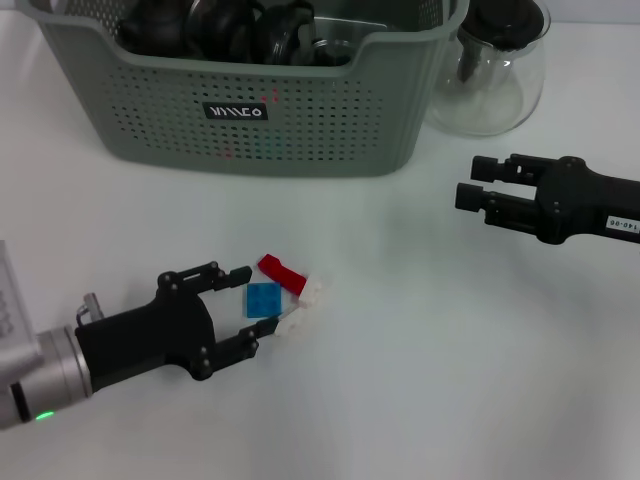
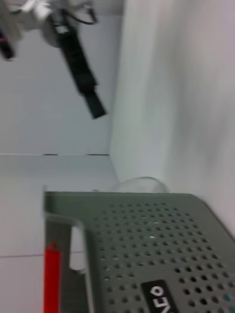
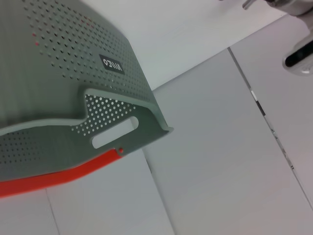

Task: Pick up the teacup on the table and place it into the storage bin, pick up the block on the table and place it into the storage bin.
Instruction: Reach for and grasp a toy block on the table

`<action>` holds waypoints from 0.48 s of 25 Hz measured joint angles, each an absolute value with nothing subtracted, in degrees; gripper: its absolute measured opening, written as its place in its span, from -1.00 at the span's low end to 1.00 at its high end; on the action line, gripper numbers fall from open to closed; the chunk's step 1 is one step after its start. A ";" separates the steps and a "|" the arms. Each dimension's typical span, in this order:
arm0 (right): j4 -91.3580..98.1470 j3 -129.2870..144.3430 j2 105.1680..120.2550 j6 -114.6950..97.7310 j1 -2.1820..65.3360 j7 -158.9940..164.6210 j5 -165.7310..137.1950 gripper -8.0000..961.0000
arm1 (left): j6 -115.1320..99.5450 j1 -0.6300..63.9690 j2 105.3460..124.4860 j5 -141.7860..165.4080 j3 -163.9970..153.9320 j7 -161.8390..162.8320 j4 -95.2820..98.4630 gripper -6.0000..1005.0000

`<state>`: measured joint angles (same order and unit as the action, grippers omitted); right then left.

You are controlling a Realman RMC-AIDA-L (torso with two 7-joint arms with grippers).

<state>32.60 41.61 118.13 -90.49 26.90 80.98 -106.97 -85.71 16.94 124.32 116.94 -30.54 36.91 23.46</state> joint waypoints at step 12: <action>32.61 41.48 118.13 -90.43 26.92 81.04 -106.91 0.22 | -78.27 17.55 124.59 116.98 -30.30 32.27 21.57 0.24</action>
